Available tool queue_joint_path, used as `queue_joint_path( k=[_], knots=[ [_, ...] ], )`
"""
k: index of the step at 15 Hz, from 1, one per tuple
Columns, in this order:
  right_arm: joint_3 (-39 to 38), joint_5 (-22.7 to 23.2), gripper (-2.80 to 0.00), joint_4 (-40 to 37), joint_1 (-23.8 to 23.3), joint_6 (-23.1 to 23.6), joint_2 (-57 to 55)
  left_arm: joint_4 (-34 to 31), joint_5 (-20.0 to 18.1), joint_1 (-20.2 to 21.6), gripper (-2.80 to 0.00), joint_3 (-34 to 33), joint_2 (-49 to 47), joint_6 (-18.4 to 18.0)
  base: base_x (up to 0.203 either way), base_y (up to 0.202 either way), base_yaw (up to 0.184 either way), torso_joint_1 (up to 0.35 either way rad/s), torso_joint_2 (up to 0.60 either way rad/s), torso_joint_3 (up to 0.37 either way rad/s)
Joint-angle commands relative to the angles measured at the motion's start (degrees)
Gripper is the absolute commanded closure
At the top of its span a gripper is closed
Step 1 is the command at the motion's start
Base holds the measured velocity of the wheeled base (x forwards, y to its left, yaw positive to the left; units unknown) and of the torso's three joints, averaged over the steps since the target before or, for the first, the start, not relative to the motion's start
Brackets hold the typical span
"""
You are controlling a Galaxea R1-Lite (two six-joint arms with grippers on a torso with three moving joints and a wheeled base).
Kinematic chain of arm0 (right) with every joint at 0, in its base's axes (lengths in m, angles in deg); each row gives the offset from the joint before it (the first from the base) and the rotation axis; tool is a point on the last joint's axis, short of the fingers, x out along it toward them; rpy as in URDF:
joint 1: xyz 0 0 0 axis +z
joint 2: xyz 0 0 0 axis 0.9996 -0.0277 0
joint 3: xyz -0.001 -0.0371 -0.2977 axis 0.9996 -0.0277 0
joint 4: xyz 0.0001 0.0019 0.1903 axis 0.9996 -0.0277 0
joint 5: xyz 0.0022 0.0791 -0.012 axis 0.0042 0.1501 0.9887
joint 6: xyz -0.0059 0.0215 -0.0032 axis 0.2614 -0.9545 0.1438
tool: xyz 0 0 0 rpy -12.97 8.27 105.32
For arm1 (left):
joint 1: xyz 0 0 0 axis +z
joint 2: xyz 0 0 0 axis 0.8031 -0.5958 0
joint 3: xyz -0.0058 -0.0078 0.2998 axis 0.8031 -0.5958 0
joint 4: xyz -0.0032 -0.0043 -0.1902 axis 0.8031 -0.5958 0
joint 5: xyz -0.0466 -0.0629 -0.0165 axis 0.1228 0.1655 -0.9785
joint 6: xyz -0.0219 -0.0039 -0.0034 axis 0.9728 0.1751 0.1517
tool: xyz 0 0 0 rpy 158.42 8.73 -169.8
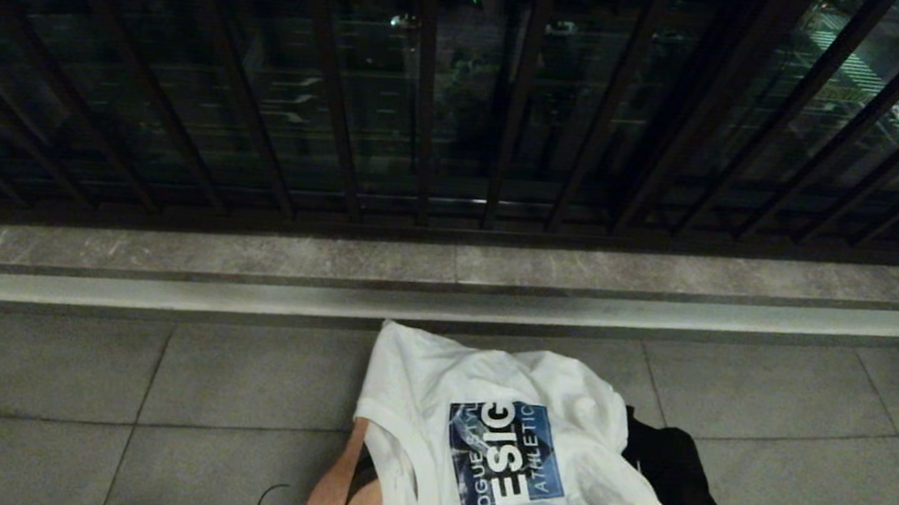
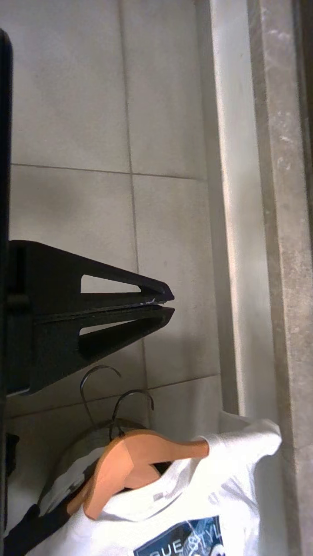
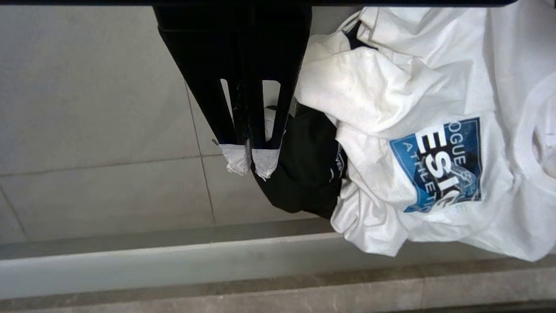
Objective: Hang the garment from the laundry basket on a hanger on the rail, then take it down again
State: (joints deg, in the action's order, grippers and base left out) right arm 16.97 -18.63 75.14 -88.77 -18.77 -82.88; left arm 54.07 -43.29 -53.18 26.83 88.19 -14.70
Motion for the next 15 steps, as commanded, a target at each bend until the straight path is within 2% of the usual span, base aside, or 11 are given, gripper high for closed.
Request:
queue_joint_path(
  k=[1,4,6,8,10,13,15],
  knots=[
    [-0.05,-0.03,0.00,0.00,0.00,-0.04,-0.02,0.03,-0.02,0.02,0.00,-0.09,0.04,0.00,0.000,0.000,0.000,0.006,0.00,-0.079],
    [0.88,0.38,0.00,-0.30,0.00,1.70,-0.10,0.03,-0.02,0.02,0.00,-0.09,0.12,0.00,0.000,0.000,0.000,0.002,0.00,-0.024],
    [6.69,2.32,0.00,-0.92,0.00,2.25,-3.20,0.02,-0.02,0.02,0.00,-0.09,0.04,0.00,0.000,0.000,0.000,0.000,0.00,0.000],
    [13.01,4.57,0.00,-2.10,0.23,2.39,-12.71,0.03,-0.02,0.02,0.00,-0.09,0.04,0.09,0.000,0.000,0.000,0.000,0.00,0.000],
    [18.26,10.30,0.00,-2.92,0.51,2.45,-23.95,0.03,-0.02,0.02,0.00,-0.09,0.04,0.09,0.000,0.000,0.000,0.000,0.00,0.000],
    [23.71,23.07,0.00,-3.41,0.98,3.14,-42.38,-0.02,-0.02,0.05,0.00,-0.09,0.04,0.09,0.000,0.000,0.000,0.000,0.00,0.000],
    [26.91,28.98,0.00,-3.41,3.49,4.89,-54.71,0.03,-0.02,0.08,0.00,-0.09,0.04,0.09,0.000,0.000,0.000,0.000,0.00,0.000]
  ],
)
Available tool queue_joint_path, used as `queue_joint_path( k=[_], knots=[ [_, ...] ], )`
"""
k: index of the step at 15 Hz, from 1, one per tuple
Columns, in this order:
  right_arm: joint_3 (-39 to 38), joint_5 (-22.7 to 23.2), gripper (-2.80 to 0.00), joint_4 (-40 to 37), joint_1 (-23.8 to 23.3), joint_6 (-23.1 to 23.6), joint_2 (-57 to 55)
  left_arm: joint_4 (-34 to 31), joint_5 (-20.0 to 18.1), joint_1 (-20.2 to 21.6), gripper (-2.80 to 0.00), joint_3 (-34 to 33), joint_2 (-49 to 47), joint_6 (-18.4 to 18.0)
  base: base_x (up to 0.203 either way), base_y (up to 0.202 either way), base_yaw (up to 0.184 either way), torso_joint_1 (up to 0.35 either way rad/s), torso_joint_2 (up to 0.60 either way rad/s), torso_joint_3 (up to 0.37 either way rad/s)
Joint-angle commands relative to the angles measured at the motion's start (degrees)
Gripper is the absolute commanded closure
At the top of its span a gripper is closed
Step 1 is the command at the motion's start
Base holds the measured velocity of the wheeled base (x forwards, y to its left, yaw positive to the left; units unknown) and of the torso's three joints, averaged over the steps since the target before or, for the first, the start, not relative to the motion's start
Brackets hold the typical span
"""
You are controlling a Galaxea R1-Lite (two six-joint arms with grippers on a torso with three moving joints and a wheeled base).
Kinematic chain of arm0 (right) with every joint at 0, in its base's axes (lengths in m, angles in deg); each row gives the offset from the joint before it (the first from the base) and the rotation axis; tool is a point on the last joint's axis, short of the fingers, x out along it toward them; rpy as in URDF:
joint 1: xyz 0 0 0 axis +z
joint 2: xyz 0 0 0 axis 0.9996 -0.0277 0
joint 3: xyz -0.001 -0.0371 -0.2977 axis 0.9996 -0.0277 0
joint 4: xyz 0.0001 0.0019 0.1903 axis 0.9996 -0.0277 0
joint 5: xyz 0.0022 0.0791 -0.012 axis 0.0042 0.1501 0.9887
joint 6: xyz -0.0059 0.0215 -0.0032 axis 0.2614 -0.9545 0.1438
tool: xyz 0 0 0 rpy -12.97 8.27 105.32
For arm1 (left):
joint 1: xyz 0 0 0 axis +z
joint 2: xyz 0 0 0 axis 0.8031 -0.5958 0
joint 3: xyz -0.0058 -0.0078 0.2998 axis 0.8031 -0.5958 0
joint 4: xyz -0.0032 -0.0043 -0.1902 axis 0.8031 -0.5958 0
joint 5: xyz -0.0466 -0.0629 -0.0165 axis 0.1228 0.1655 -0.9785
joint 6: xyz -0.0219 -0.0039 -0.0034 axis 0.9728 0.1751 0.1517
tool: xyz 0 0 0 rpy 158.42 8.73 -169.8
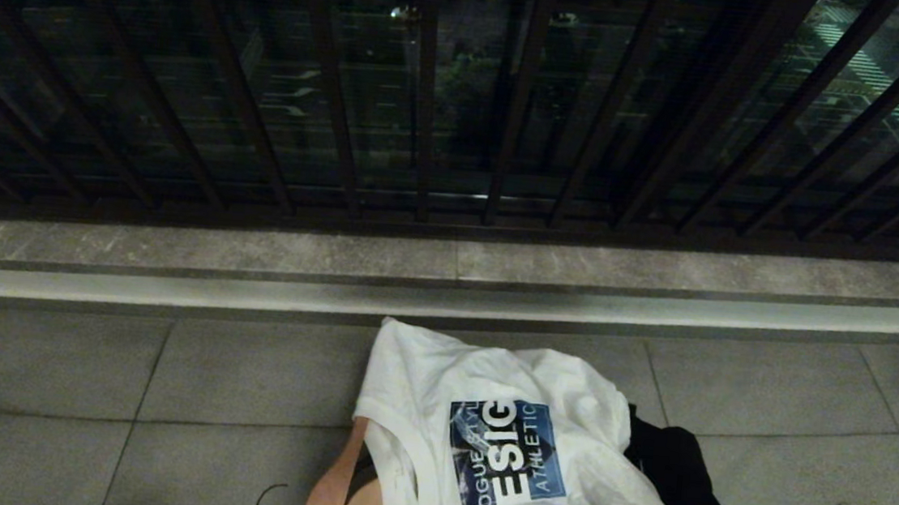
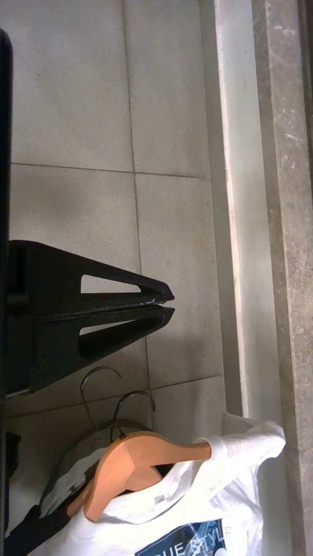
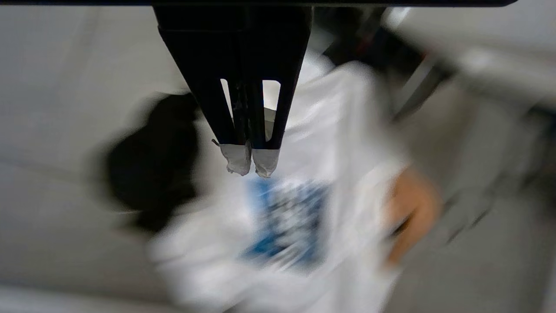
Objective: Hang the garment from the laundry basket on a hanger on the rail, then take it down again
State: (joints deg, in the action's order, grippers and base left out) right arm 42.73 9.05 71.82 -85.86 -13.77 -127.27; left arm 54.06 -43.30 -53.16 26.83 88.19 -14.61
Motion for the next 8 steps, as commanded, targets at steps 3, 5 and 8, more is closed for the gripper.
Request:
queue_joint_path(
  k=[3,5,8],
  knots=[
    [5.28,2.97,0.00,1.47,12.25,2.87,-27.48,0.04,-0.01,0.00,0.00,-0.09,0.06,0.00,0.000,0.000,0.000,0.000,0.00,0.000],
    [7.45,1.04,0.00,4.33,23.83,3.90,-36.63,0.04,-0.01,0.04,0.00,-0.09,0.04,0.00,0.000,0.000,0.000,0.000,0.00,0.000],
    [11.22,-4.95,0.00,10.75,37.71,3.13,-48.42,-0.05,-0.01,0.08,0.00,-0.09,0.04,0.00,0.000,0.000,0.000,0.000,0.00,0.000]
  ],
)
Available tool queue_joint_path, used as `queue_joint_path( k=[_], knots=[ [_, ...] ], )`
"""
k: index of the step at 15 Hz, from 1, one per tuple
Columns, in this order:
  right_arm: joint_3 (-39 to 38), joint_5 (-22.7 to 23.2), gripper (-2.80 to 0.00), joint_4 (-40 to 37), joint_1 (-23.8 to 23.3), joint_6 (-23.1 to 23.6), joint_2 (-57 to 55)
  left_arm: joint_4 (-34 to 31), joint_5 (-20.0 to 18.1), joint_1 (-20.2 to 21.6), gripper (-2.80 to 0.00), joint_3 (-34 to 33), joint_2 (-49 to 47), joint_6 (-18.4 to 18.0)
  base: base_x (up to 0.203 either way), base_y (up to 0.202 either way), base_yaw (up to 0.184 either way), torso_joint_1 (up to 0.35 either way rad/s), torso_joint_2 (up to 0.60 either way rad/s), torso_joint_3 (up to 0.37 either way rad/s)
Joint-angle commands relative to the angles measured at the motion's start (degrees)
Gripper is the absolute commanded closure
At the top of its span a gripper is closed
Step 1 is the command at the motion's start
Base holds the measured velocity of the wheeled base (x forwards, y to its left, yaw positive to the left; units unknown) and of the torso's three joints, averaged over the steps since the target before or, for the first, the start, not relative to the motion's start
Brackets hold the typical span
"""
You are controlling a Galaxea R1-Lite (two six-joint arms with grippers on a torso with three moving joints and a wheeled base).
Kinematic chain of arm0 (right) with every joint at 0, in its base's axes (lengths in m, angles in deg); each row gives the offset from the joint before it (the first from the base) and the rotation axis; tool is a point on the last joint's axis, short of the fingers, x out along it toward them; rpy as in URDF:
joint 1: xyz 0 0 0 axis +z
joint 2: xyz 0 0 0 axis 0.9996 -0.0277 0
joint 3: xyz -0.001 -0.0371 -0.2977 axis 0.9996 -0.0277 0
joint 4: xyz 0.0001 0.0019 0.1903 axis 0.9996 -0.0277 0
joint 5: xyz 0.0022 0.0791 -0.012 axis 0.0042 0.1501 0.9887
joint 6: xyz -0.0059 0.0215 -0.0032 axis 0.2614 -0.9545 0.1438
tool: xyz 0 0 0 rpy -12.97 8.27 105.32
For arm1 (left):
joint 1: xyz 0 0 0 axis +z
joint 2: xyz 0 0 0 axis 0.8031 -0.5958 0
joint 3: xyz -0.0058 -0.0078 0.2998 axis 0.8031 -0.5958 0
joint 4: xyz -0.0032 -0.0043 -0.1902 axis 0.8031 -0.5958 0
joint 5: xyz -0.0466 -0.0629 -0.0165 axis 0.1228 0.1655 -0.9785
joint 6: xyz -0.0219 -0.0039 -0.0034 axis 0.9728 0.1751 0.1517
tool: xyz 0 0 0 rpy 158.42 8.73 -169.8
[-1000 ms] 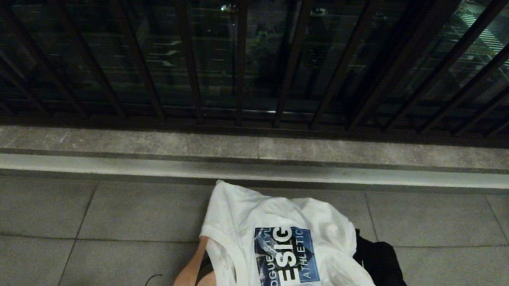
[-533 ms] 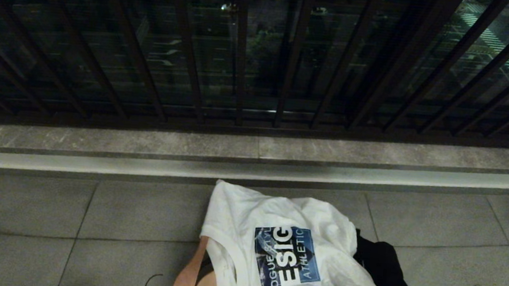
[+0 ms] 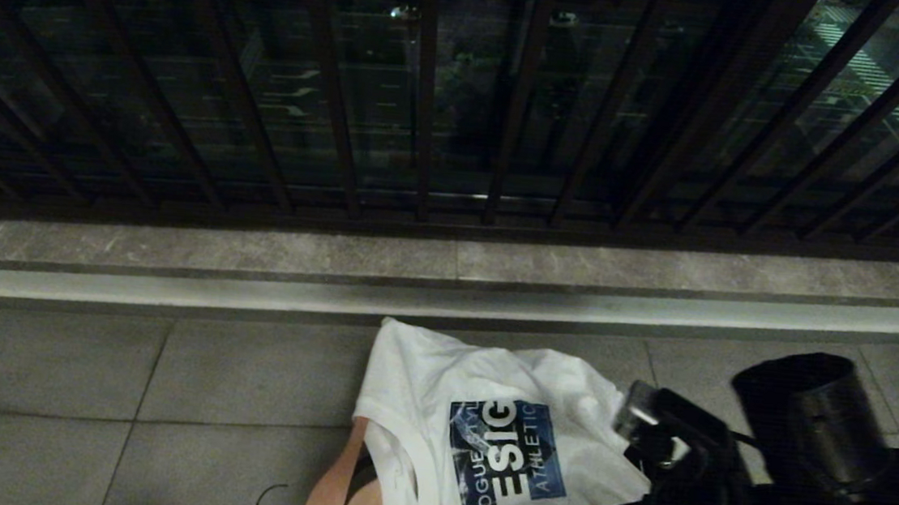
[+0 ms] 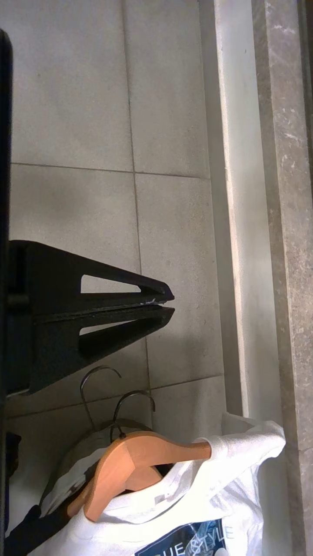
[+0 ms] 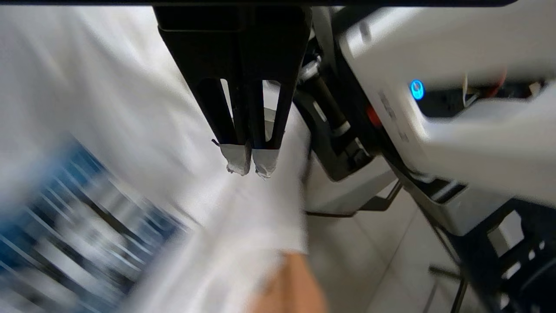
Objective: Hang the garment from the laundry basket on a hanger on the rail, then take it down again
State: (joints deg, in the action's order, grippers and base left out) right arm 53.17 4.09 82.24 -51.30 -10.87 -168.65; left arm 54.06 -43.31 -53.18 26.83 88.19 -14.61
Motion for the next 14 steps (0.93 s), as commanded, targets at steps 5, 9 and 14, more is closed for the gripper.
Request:
queue_joint_path(
  k=[5,9,14],
  knots=[
    [10.10,-11.40,0.00,3.68,18.00,-6.26,-18.48,0.01,0.00,0.04,0.00,-0.09,0.04,0.00,0.000,0.000,0.000,0.000,0.00,0.000],
    [11.30,-11.59,0.00,4.47,21.93,-6.55,-24.58,0.04,0.00,0.07,0.00,-0.09,0.10,0.00,0.000,0.000,0.000,0.000,0.00,0.000],
    [14.32,-17.62,0.00,10.17,24.17,-3.96,-33.09,0.03,0.00,0.10,0.00,-0.09,0.04,0.00,0.000,0.000,0.000,0.000,0.00,0.000]
  ],
)
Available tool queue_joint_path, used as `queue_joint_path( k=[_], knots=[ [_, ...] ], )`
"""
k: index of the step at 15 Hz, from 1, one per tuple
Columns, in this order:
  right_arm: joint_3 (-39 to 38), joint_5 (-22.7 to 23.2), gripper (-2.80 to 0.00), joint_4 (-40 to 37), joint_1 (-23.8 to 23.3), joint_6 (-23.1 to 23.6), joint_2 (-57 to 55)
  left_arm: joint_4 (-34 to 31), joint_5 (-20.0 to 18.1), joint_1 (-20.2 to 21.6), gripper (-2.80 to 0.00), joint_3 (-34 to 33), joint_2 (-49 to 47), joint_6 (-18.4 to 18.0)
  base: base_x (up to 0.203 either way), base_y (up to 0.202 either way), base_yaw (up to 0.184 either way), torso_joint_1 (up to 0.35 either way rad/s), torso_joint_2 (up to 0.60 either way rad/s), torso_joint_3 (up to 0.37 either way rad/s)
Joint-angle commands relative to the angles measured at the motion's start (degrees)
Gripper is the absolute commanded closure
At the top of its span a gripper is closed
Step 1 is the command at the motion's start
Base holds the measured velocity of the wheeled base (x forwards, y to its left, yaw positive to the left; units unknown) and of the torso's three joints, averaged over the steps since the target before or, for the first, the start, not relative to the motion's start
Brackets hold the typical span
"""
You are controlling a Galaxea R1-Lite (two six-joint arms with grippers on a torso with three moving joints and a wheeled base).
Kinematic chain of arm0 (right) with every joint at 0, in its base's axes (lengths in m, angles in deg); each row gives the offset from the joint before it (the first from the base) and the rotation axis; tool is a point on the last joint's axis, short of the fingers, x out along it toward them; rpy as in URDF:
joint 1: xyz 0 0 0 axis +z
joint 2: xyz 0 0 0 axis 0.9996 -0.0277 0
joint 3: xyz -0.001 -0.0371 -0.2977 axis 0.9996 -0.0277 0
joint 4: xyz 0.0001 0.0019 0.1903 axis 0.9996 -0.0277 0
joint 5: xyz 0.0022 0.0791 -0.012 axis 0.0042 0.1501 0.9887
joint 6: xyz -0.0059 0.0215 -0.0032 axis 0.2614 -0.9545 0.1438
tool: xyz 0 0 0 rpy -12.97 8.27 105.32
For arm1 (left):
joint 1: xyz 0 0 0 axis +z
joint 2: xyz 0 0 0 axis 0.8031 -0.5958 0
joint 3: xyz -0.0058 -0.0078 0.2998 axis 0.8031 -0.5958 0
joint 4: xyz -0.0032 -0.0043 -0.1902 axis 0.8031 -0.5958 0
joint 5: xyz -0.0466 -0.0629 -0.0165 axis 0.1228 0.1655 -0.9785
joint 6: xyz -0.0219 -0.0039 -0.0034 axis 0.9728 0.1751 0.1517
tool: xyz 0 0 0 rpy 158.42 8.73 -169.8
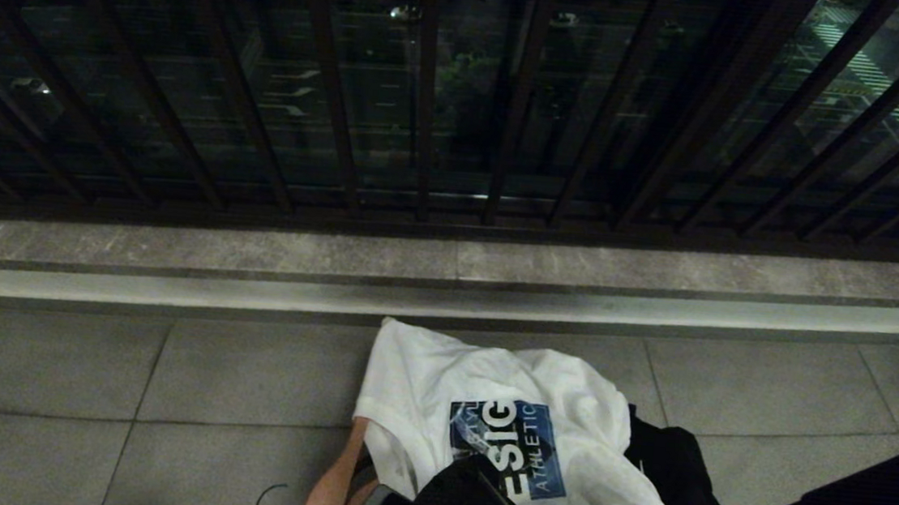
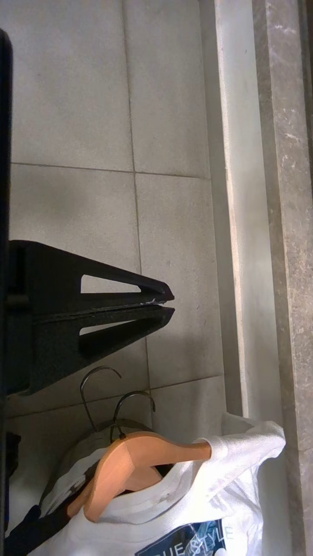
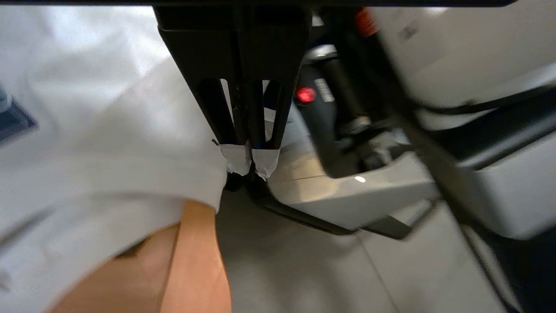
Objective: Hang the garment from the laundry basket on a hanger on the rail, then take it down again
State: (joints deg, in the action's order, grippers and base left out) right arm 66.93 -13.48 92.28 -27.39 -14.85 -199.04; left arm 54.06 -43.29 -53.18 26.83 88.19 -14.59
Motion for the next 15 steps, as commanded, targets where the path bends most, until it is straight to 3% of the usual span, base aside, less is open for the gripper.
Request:
queue_joint_path(
  k=[1,10,13,14,15],
  knots=[
    [1.78,-0.30,0.00,0.19,0.29,1.90,-4.28,-0.03,-0.02,0.10,0.00,-0.09,0.04,-0.02,0.000,0.000,0.000,0.000,0.00,0.000],
    [8.04,-1.75,0.00,2.29,-1.11,15.53,-12.72,0.04,-0.02,0.02,0.00,-0.09,0.04,-0.02,0.000,0.000,0.000,0.000,0.00,0.000],
    [10.26,-1.83,0.00,3.57,-1.88,17.48,-13.18,-0.05,-0.02,0.02,0.00,-0.09,0.04,-0.02,0.000,0.000,0.000,0.000,0.00,0.000],
    [10.20,-1.97,-2.80,3.41,-1.84,17.56,-12.44,0.01,-0.02,0.11,0.00,-0.09,0.04,-0.02,0.000,0.000,0.000,0.000,0.00,0.000],
    [10.12,-3.09,-2.80,2.85,-1.76,17.68,-11.66,-0.02,-0.02,0.10,0.00,-0.09,0.04,-0.02,0.000,0.000,0.000,0.000,0.00,0.000]
  ],
)
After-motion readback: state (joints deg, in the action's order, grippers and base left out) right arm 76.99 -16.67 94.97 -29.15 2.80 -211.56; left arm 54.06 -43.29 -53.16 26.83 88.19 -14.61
